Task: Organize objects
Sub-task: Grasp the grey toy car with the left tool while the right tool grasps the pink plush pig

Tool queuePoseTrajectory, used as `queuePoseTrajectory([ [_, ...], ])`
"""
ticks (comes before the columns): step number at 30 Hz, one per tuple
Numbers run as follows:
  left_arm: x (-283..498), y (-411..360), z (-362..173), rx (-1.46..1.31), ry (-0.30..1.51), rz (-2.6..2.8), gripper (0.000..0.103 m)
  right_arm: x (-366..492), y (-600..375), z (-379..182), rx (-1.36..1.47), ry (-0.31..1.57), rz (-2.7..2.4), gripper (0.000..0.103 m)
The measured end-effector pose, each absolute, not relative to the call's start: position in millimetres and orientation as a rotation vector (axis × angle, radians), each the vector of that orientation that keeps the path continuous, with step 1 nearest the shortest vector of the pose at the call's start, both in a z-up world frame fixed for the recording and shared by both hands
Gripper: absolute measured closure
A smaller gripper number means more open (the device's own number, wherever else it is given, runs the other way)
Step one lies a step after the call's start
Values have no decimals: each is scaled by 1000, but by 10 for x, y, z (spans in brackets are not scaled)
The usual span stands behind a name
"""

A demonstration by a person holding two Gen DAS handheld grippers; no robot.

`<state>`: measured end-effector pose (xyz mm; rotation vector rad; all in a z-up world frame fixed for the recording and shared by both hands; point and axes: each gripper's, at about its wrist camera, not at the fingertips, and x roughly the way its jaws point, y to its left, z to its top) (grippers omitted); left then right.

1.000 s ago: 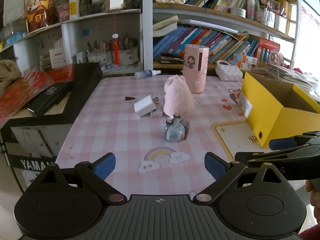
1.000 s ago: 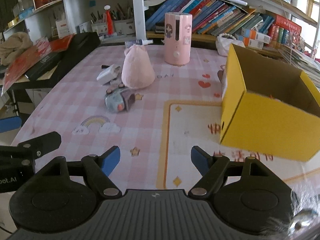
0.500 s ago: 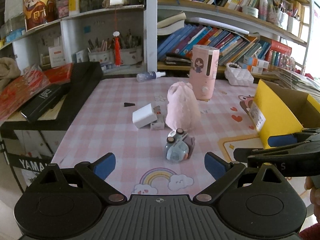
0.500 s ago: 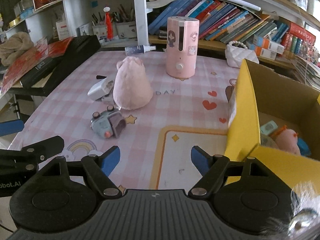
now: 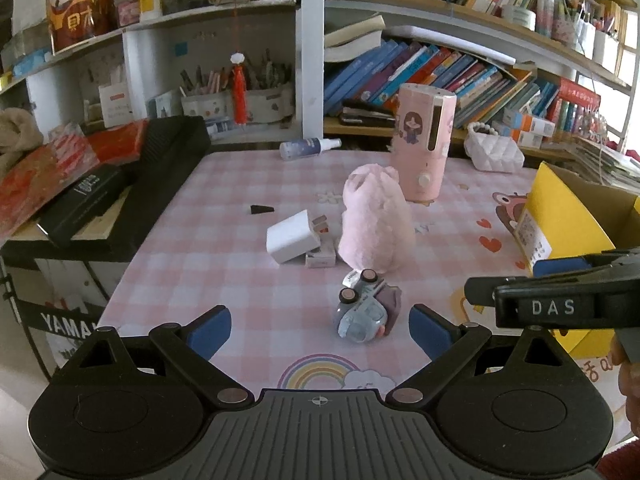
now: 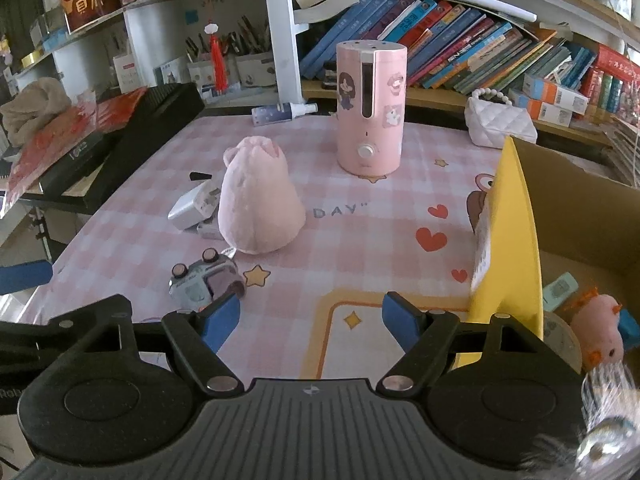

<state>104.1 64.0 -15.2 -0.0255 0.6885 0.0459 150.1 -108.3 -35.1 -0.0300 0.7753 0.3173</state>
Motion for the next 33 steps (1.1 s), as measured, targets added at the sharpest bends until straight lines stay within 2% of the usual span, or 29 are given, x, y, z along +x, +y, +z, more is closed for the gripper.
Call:
queuePoseTrajectory([
  [9,1355,493,-308,27,731,-14,8,1811,-1076,-346,11,776,331,26],
  [14,1609,419,-462,64,763,-43,14,2045,-1022,-338,23,770,352,26],
  [17,1753,362,-554,77,789,-66,21,2182,-965,-341,24,769,378,25],
  [20,1875,322,-659,84,829,-91,33,2312,-910,-351,17,769,401,24],
  [22,1926,314,-718,82,854,-101,45,2398,-878,-357,11,770,415,23],
  [24,1972,320,-778,79,883,-104,51,2481,-844,-366,2,771,435,22],
  [33,1942,422,-752,21,886,-101,54,2751,-613,-468,-41,801,520,18],
])
